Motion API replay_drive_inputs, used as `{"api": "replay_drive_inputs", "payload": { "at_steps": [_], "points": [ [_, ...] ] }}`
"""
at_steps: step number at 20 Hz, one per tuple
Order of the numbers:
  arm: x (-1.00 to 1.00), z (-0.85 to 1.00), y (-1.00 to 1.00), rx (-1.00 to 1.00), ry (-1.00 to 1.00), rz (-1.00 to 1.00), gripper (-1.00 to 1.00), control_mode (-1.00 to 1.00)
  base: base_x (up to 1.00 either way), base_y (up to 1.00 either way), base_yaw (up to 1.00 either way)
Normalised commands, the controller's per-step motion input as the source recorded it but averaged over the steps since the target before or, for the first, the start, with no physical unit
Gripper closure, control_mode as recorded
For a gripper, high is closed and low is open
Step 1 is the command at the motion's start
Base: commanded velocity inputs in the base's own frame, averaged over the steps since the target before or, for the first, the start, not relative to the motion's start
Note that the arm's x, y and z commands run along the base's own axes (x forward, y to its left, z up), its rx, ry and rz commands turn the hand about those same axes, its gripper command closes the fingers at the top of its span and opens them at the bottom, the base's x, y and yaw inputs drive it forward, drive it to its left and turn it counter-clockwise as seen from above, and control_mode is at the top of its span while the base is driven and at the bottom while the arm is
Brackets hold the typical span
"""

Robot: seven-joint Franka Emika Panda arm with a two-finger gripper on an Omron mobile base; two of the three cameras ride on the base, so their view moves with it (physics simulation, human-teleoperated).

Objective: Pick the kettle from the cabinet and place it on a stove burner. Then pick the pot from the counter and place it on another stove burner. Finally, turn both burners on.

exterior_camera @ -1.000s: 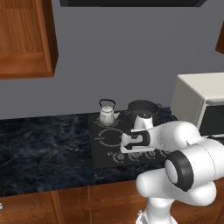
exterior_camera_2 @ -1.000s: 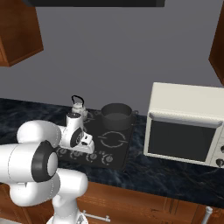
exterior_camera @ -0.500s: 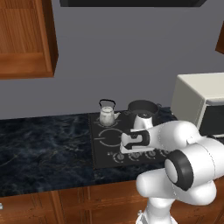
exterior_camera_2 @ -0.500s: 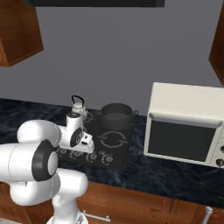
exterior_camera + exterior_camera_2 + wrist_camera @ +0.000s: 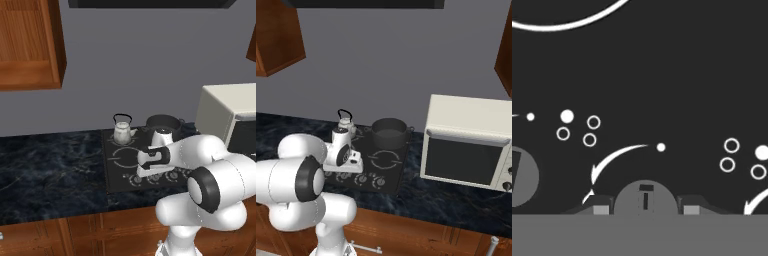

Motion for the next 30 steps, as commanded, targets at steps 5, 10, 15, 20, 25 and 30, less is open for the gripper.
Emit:
{"api": "replay_drive_inputs", "payload": {
  "at_steps": [5, 10, 15, 20, 25, 30],
  "points": [
    [-0.04, -0.45, 0.03, 0.00, 0.00, 0.19, 1.00, -1.00, 0.00, 0.00, 0.00],
    [-0.15, -0.53, 0.04, -0.01, -0.01, 0.19, 1.00, -1.00, 0.00, 0.00, 0.00],
    [-0.21, -0.56, 0.04, -0.04, -0.04, 0.19, 1.00, -1.00, 0.00, 0.00, 0.00],
    [-0.24, -0.43, 0.01, -0.02, -0.03, 0.16, 1.00, -1.00, 0.00, 0.00, 0.00],
    [-0.04, -0.27, 0.01, 0.00, -0.01, 0.13, -1.00, -1.00, 0.00, 0.00, 0.00],
    [0.00, -0.11, 0.00, 0.00, 0.00, 0.10, -1.00, -1.00, 0.00, 0.00, 0.00]
  ]
}}
